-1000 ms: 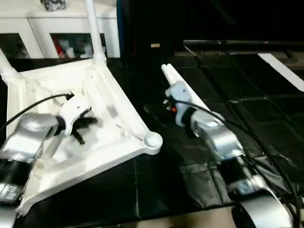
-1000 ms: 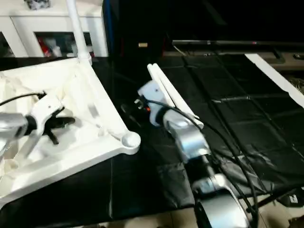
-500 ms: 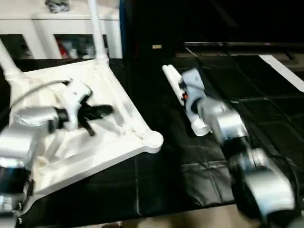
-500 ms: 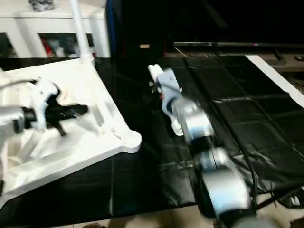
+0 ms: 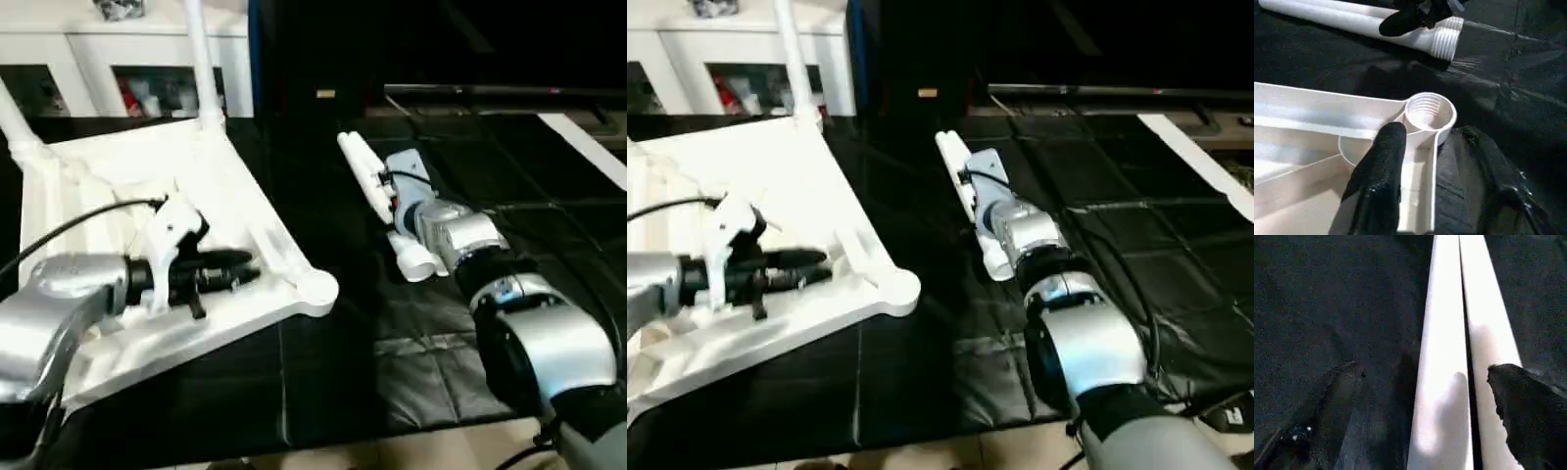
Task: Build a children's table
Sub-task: Pick table leg
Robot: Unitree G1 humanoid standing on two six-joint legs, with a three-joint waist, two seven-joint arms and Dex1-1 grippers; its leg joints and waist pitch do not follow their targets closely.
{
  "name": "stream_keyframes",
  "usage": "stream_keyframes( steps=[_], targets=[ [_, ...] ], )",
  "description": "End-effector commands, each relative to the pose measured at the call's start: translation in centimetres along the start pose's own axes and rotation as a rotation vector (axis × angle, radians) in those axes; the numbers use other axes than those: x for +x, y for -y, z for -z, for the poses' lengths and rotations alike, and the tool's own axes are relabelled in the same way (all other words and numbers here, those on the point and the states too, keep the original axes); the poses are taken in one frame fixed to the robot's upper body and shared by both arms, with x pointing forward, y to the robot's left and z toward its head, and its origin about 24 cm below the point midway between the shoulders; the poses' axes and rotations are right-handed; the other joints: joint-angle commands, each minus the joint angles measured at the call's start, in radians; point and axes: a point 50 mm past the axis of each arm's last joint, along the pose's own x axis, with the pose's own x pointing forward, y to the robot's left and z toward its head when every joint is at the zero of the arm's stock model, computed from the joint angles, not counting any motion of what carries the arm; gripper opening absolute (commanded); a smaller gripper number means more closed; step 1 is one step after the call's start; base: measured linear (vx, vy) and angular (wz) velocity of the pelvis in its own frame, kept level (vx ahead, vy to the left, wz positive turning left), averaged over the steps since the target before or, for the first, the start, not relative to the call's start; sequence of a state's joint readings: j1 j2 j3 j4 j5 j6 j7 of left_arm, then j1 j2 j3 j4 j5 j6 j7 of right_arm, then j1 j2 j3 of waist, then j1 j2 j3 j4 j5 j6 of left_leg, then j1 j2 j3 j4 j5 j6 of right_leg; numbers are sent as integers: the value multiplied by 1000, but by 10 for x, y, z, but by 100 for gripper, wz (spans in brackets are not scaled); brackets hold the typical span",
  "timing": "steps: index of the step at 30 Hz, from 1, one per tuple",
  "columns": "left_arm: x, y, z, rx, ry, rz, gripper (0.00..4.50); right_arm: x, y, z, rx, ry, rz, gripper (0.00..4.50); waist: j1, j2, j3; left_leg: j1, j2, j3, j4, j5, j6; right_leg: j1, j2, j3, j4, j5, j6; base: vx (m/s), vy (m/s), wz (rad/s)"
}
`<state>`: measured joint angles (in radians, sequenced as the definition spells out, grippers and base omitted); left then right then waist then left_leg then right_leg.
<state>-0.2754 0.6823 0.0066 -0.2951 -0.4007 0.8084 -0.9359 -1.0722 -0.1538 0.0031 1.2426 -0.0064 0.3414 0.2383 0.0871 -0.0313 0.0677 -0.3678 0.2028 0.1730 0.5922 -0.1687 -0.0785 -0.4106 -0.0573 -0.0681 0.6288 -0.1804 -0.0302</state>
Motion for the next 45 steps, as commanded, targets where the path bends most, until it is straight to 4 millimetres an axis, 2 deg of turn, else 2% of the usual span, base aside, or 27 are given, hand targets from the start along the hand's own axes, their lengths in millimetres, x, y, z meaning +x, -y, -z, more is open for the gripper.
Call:
stream_keyframes(
  steps=[1,13,15,18,19,23,27,28,29,42,45],
  targets=[
    [-6,2,-3,1,-3,-13,221,0,4,1,31,-14,14,450,-2,9,-67,13,20,-5,-65,-272,-62,45,-72,53,-72,-309,-141,0,0,0],
    [-7,5,-2,-8,-28,-22,326,-1,0,18,113,-142,-59,450,-1,9,-69,10,19,-4,-63,-250,-57,46,-69,51,-67,-268,-152,0,0,0],
    [-7,5,-2,-7,-28,-21,333,-1,-1,19,130,-160,-73,420,0,10,-69,10,19,-4,-63,-251,-56,46,-69,51,-68,-269,-152,0,0,0],
    [-7,5,-3,-4,-33,-14,367,-2,-2,22,143,-189,-86,403,1,12,-69,10,19,-5,-64,-253,-58,45,-69,51,-68,-272,-154,0,0,0],
    [-7,5,-3,-2,-36,-7,371,-2,-2,24,144,-206,-93,382,1,12,-69,10,19,-5,-63,-254,-59,45,-69,51,-68,-275,-153,0,0,0],
    [-7,7,-5,-2,-40,19,403,-3,-3,28,144,-240,-115,367,2,16,-69,12,20,-5,-63,-265,-64,44,-69,50,-68,-282,-154,0,0,0],
    [-6,8,-6,-1,-43,32,422,-3,-2,32,141,-266,-113,328,4,15,-68,13,21,-6,-64,-278,-68,43,-70,50,-69,-295,-156,0,0,0],
    [-6,8,-6,-1,-43,33,442,-3,-1,32,141,-267,-113,313,3,15,-68,13,21,-6,-65,-280,-68,43,-70,50,-70,-299,-156,0,0,0],
    [-6,7,-6,1,-45,38,442,-4,0,33,137,-276,-107,313,4,17,-68,14,21,-7,-64,-285,-70,42,-70,50,-71,-304,-155,0,0,0],
    [-3,3,-9,13,-39,34,450,-6,2,27,95,-293,-141,207,5,7,-68,11,22,-6,-64,-264,-67,46,-73,50,-69,-304,-155,0,0,0],
    [-2,-1,-12,21,-13,3,450,-7,4,23,132,-262,-132,192,4,10,-68,13,21,-5,-63,-265,-71,44,-71,51,-70,-296,-152,0,0,0]
  ],
)
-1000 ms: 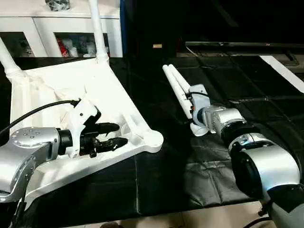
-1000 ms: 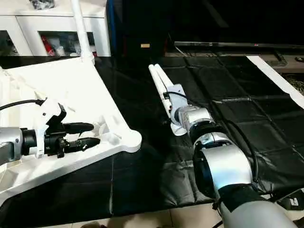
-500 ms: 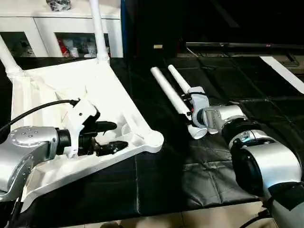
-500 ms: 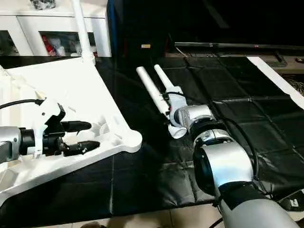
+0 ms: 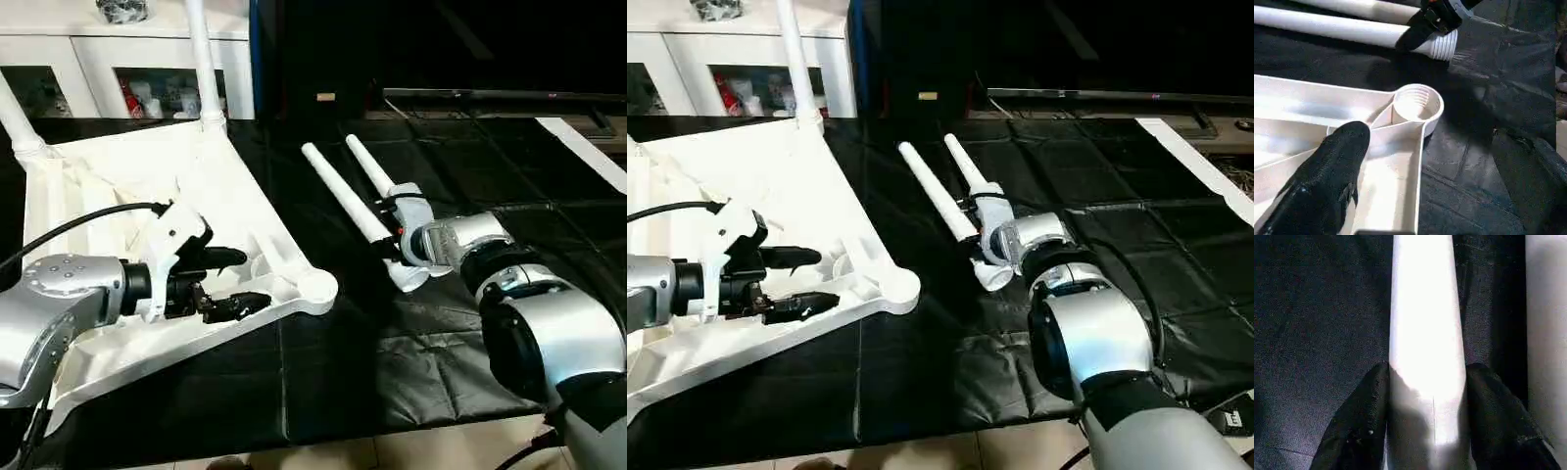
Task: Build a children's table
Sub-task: Pick table leg
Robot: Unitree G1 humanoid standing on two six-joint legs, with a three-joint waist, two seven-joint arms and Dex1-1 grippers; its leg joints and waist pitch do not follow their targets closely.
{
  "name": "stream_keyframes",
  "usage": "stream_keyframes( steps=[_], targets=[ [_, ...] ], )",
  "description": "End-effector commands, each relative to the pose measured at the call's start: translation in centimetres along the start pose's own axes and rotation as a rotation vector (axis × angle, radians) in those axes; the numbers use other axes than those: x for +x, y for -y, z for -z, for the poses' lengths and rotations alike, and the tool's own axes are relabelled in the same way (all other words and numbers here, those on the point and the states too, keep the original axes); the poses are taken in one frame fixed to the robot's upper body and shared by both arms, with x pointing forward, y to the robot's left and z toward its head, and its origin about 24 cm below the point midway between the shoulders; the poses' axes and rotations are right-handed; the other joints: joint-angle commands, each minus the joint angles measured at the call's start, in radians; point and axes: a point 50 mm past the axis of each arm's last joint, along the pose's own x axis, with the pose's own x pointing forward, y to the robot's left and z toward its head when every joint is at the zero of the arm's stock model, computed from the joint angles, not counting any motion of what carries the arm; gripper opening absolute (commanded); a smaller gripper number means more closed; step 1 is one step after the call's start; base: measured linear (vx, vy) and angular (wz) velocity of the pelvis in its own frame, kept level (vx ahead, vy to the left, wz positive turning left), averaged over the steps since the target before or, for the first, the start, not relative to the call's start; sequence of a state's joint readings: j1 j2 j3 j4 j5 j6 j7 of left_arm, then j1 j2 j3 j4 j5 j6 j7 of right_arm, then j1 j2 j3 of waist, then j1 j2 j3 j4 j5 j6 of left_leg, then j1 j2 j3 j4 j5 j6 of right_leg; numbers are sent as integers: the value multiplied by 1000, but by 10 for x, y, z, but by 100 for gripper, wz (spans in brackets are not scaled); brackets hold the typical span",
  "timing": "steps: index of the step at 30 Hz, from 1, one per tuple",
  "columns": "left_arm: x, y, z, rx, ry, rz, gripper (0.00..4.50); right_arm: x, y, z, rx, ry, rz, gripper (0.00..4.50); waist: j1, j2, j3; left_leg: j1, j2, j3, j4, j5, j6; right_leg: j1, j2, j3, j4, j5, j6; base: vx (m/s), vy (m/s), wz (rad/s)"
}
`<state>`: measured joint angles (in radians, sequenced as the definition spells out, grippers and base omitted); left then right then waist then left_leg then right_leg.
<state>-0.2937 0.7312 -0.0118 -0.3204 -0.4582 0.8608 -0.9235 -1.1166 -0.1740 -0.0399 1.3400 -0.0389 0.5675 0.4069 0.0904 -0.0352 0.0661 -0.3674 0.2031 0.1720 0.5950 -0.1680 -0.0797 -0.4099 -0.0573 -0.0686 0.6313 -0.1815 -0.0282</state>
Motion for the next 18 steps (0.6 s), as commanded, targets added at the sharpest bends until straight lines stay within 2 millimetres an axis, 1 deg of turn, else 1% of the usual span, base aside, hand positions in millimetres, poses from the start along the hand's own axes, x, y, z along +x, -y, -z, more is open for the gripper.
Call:
stream_keyframes(
  steps=[1,2,4,5,6,7,8,9,10,11,12,13,15,16,17,18],
  targets=[
    [1,-5,-8,32,29,-33,450,-3,3,-3,51,17,3,190,1,14,-67,13,21,-4,-66,-266,-70,43,-71,52,-72,-295,-154,0,0,0],
    [3,-9,-11,36,52,-57,450,-4,4,-7,80,50,-10,189,1,15,-68,13,20,-4,-65,-271,-71,44,-70,52,-73,-296,-152,0,0,0],
    [4,-12,-12,36,63,-75,450,-6,5,-9,107,64,-27,188,0,16,-69,11,21,-6,-66,-265,-72,47,-72,51,-70,-281,-153,0,0,0],
    [6,-13,-13,39,66,-83,450,-6,5,-10,119,73,-35,188,1,22,-71,12,20,-5,-64,-255,-71,47,-70,51,-69,-263,-156,0,0,0],
    [7,-15,-14,44,67,-87,450,-7,6,-11,124,80,-39,188,0,19,-71,10,19,-4,-64,-251,-69,48,-69,50,-70,-257,-157,0,0,0],
    [9,-17,-15,43,76,-100,450,-8,7,-13,134,96,-42,188,2,23,-72,10,19,-5,-63,-245,-69,48,-70,50,-68,-249,-161,0,0,0],
    [10,-18,-16,41,80,-105,450,-9,8,-14,138,102,-43,188,0,21,-71,9,19,-4,-63,-243,-67,49,-69,50,-69,-245,-162,0,0,0],
    [12,-20,-17,39,91,-117,450,-10,9,-17,147,126,-48,187,1,22,-73,9,19,-4,-62,-236,-67,50,-70,50,-67,-234,-165,0,0,0],
    [14,-21,-19,37,104,-125,450,-12,10,-20,167,151,-55,187,3,25,-77,10,20,-3,-59,-221,-66,51,-69,49,-64,-201,-175,0,0,0],
    [18,-23,-22,27,125,-140,450,-15,11,-26,203,203,-76,187,2,28,-76,8,19,-3,-58,-213,-63,51,-68,49,-63,-176,-184,0,0,0],
    [21,-25,-24,19,140,-154,450,-17,10,-31,241,240,-101,187,2,26,-77,8,19,-2,-58,-214,-62,52,-67,49,-63,-169,-187,0,0,0],
    [25,-27,-25,9,154,-169,450,-19,10,-36,280,274,-127,187,2,29,-77,9,19,-2,-57,-218,-62,52,-66,49,-61,-161,-189,0,0,0],
    [32,-34,-27,-25,170,-222,450,-22,9,-43,358,337,-171,187,0,32,-79,6,18,-4,-56,-217,-56,56,-66,47,-59,-138,-200,0,0,0],
    [36,-37,-28,-41,181,-249,450,-25,9,-49,403,393,-202,187,1,35,-79,7,17,-3,-54,-222,-50,55,-66,48,-61,-141,-200,0,0,0],
    [39,-39,-28,-51,188,-267,450,-27,9,-52,433,432,-222,187,0,35,-78,7,16,-3,-54,-227,-45,56,-66,47,-64,-149,-199,0,0,0],
    [43,-41,-30,-61,201,-282,450,-30,9,-57,460,488,-247,187,1,41,-79,8,17,-4,-53,-228,-46,56,-67,46,-64,-150,-200,0,0,0]
  ],
)
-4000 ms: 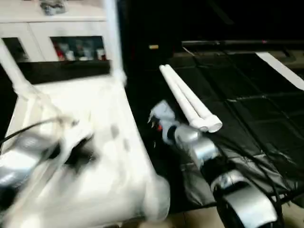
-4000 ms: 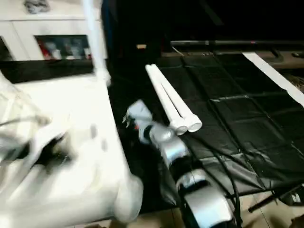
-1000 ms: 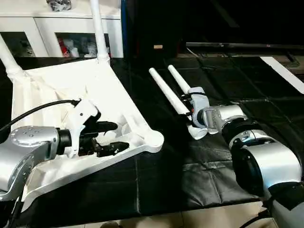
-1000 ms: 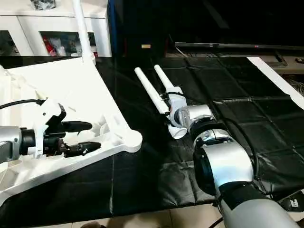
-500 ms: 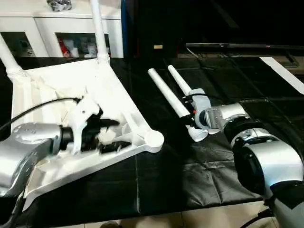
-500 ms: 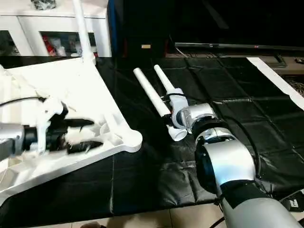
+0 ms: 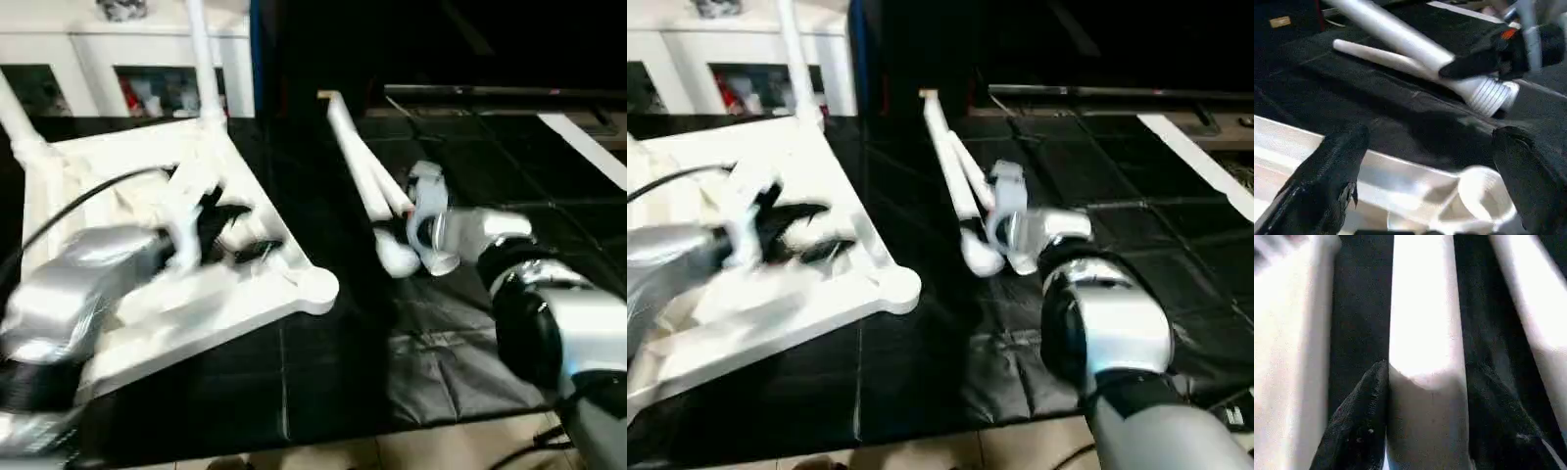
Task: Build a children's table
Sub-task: Pick table leg
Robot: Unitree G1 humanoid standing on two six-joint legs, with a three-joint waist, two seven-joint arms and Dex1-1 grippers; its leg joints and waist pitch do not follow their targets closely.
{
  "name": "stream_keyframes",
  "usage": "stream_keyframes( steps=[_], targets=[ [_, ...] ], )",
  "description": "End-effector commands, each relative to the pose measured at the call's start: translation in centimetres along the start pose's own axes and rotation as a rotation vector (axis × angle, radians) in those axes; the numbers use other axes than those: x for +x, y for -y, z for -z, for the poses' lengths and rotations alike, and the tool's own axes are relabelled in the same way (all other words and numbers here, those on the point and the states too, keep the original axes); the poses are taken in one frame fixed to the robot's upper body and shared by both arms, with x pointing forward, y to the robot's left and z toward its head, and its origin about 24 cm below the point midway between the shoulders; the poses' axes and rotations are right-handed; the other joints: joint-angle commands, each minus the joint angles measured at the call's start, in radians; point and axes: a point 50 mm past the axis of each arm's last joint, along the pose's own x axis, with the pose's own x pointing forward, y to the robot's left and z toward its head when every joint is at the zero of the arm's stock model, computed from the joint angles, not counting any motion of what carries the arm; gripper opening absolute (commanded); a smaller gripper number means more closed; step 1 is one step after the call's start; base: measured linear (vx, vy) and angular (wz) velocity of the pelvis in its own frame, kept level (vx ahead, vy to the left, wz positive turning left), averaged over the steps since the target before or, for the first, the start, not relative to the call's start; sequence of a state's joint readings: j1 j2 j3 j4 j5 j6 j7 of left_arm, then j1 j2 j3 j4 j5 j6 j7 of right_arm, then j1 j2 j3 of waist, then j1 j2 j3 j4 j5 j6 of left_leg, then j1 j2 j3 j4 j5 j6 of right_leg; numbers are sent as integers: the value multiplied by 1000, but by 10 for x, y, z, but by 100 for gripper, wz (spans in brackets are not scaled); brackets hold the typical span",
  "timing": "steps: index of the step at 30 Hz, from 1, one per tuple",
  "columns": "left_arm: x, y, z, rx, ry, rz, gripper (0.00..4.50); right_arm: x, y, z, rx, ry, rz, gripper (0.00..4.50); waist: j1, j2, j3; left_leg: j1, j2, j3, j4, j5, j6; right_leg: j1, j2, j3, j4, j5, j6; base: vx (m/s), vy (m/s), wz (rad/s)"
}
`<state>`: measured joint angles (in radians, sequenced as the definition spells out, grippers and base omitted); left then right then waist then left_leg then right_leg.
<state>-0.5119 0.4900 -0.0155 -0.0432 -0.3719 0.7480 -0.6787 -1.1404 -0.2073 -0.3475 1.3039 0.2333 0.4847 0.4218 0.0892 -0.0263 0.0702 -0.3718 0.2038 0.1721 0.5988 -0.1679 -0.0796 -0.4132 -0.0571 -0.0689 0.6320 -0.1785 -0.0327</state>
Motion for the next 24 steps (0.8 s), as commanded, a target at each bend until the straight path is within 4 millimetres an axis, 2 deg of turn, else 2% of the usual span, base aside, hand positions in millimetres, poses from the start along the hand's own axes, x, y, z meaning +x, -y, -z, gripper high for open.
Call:
stream_keyframes(
  steps=[1,2,3,4,5,7,11,12,14,15,16,18,20,21,22,24],
  targets=[
    [3,-4,-1,3,2,-48,450,-4,-8,-22,30,123,-56,187,1,28,-83,11,15,-3,-57,-225,-42,60,-67,46,-67,-151,-196,0,0,0],
    [11,-4,-4,-8,37,-71,450,-5,-14,-31,98,227,-135,187,1,29,-85,10,15,-5,-57,-211,-39,63,-67,45,-63,-138,-202,0,0,0],
    [19,-2,-9,-31,81,-81,450,-8,-17,-38,153,321,-212,187,1,39,-86,10,14,-3,-53,-214,-30,62,-67,46,-65,-126,-205,0,0,0],
    [23,0,-11,-44,99,-80,450,-10,-18,-40,169,350,-238,187,1,33,-87,10,16,-2,-53,-204,-17,64,-67,45,-66,-104,-210,0,0,0],
    [27,2,-14,-55,119,-78,450,-10,-19,-40,192,366,-257,187,2,36,-88,8,16,-4,-53,-180,-6,66,-66,44,-62,-76,-225,0,0,0],
    [33,4,-18,-65,147,-81,450,-11,-22,-39,214,386,-288,187,3,33,-90,7,16,-3,-52,-160,6,68,-67,42,-61,-60,-236,0,0,0],
    [41,8,-24,-85,191,-78,450,-14,-29,-37,178,476,-369,187,3,32,-90,7,17,-3,-52,-148,14,68,-69,41,-62,-66,-234,0,0,0],
    [43,9,-27,-87,208,-70,450,-15,-31,-34,164,470,-397,187,3,19,-89,6,16,-1,-54,-147,18,70,-69,41,-67,-84,-230,0,0,0],
    [45,11,-30,-104,228,-58,450,-16,-34,-31,150,465,-424,187,6,24,-90,8,19,-3,-53,-135,15,68,-71,42,-65,-99,-222,0,0,0],
    [48,15,-36,-149,268,-19,450,-22,-39,-21,114,447,-511,187,4,15,-90,6,19,-2,-55,-136,17,69,-71,41,-67,-108,-222,0,0,0],
    [49,17,-40,-182,290,-1,450,-25,-41,-17,104,430,-558,186,8,8,-87,8,17,1,-54,-129,26,72,-70,44,-70,-107,-209,0,0,0],
    [50,18,-43,-225,313,17,450,-30,-43,-12,88,427,-607,186,12,13,-87,6,17,0,-55,-117,34,72,-71,44,-71,-107,-205,0,0,0],
    [52,21,-48,-319,351,72,450,-39,-45,-3,58,404,-692,186,13,8,-85,7,16,1,-55,-129,31,71,-72,44,-76,-145,-200,0,0,0],
    [52,21,-48,-326,354,78,450,-40,-46,-2,55,401,-699,186,18,9,-84,7,17,-1,-55,-135,28,69,-75,44,-78,-173,-188,0,0,0],
    [53,24,-51,-380,378,123,450,-47,-49,8,37,365,-760,186,18,4,-81,7,15,1,-57,-141,27,70,-72,43,-84,-207,-173,0,0,0],
    [53,28,-54,-431,404,175,450,-55,-52,17,18,332,-814,186,24,6,-83,8,17,-1,-57,-134,26,69,-73,44,-85,-220,-157,0,0,0]
  ],
)
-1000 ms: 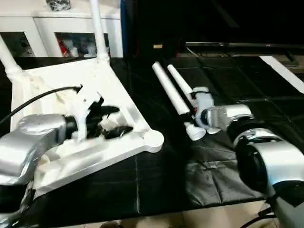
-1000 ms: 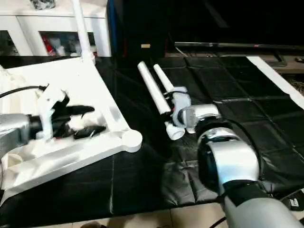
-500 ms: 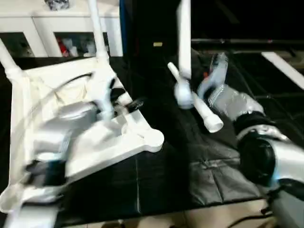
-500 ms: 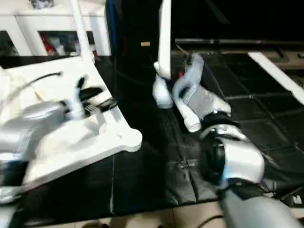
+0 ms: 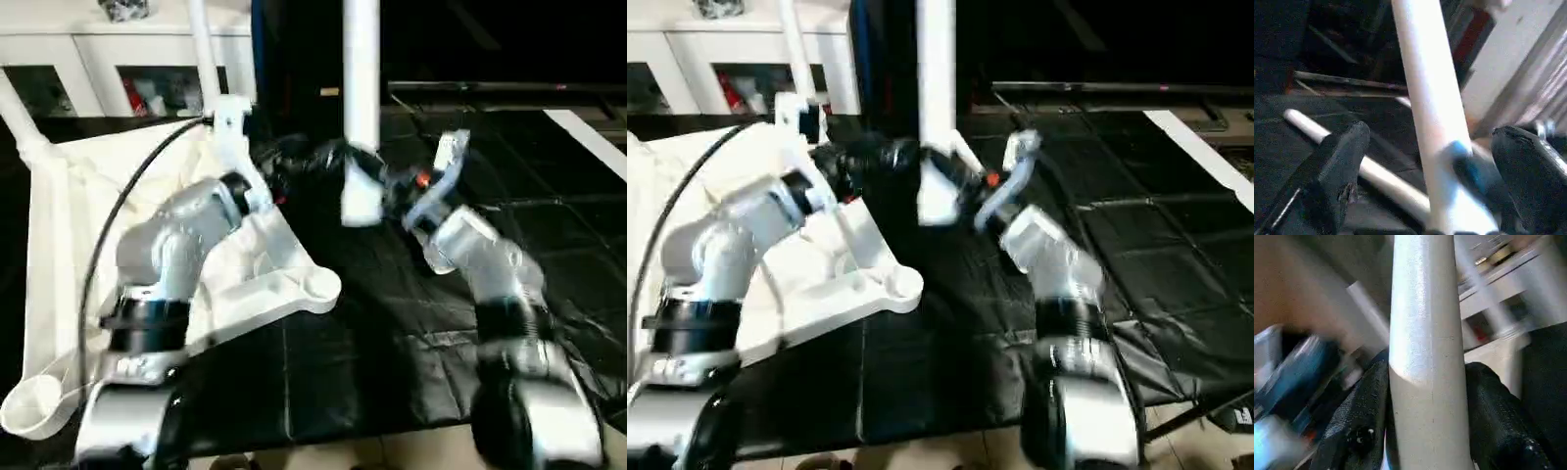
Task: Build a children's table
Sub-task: Pick table leg
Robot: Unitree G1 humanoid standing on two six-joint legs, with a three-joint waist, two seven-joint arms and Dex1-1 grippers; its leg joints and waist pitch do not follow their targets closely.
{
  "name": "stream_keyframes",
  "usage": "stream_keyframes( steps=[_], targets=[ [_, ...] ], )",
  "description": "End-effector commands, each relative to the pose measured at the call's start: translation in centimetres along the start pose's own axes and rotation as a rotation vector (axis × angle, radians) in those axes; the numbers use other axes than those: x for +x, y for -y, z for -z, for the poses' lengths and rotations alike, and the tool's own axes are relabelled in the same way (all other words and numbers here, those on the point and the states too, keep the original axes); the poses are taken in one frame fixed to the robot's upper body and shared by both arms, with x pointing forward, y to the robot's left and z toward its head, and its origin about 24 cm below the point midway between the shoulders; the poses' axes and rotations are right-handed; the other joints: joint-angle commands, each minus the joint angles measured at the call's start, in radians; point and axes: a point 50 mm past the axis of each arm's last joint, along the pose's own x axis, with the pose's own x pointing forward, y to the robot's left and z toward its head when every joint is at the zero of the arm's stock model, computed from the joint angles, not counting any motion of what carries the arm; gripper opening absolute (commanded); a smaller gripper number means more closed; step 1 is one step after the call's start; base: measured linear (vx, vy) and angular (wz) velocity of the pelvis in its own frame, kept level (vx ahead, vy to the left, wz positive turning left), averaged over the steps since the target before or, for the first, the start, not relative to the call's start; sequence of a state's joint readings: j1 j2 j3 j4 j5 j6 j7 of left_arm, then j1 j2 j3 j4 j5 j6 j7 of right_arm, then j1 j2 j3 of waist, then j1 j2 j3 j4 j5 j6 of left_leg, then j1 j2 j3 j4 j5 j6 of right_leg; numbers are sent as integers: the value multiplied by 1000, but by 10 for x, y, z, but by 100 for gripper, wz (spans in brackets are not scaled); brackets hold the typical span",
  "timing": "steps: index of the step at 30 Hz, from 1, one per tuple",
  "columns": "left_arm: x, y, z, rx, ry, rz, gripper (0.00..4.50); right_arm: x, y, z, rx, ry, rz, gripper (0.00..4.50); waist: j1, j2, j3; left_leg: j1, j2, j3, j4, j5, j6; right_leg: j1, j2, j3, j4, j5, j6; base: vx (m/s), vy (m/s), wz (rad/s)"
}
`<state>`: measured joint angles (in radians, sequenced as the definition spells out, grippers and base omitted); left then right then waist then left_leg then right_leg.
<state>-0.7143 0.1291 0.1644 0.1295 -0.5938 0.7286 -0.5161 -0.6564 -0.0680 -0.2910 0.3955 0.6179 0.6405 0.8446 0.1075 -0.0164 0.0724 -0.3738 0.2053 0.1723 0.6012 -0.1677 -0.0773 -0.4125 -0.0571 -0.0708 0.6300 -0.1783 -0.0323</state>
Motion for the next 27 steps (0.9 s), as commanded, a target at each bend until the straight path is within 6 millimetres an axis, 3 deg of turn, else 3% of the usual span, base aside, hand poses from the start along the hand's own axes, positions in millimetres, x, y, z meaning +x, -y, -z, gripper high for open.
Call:
stream_keyframes(
  steps=[1,7,11,13,14,17,22,23,27],
  targets=[
    [2,5,-3,-60,17,48,450,0,-14,-3,-18,-24,-85,186,7,-4,-85,9,15,-1,-59,-127,22,67,-73,46,-84,-221,-151,0,0,0],
    [1,12,-5,-121,28,115,450,-10,-29,6,-8,-80,-153,186,10,-4,-82,8,14,-3,-63,-150,8,62,-72,45,-94,-302,-107,0,0,0],
    [1,17,-5,-160,34,160,450,-16,-35,16,18,-135,-175,186,14,-5,-81,8,15,-4,-64,-146,-1,63,-74,46,-95,-309,-92,0,0,0],
    [0,17,-6,-161,34,166,450,-18,-37,16,15,-134,-179,186,13,-5,-82,8,15,-5,-64,-151,0,61,-73,45,-96,-306,-98,0,0,0],
    [0,18,-5,-158,30,168,450,-18,-37,16,5,-125,-171,186,15,1,-83,9,16,-6,-65,-150,-2,62,-75,44,-95,-303,-100,0,0,0],
    [-1,20,-5,-152,30,191,450,-19,-39,17,1,-129,-161,186,12,0,-82,7,16,-6,-66,-152,-7,62,-73,45,-95,-288,-97,0,0,0],
    [2,17,-9,-168,42,136,402,-20,-41,19,-44,-152,-160,186,11,2,-82,8,15,-6,-66,-159,-11,63,-72,44,-96,-284,-95,0,0,0],
    [2,17,-9,-169,42,127,376,-19,-41,18,-55,-145,-151,186,11,5,-81,8,15,-7,-66,-166,-15,63,-72,44,-96,-292,-92,0,0,0],
    [5,15,-9,-175,34,69,364,-15,-37,14,-99,-109,-99,186,10,7,-81,9,15,-7,-66,-171,-20,61,-72,45,-99,-310,-85,0,0,0]
  ],
)
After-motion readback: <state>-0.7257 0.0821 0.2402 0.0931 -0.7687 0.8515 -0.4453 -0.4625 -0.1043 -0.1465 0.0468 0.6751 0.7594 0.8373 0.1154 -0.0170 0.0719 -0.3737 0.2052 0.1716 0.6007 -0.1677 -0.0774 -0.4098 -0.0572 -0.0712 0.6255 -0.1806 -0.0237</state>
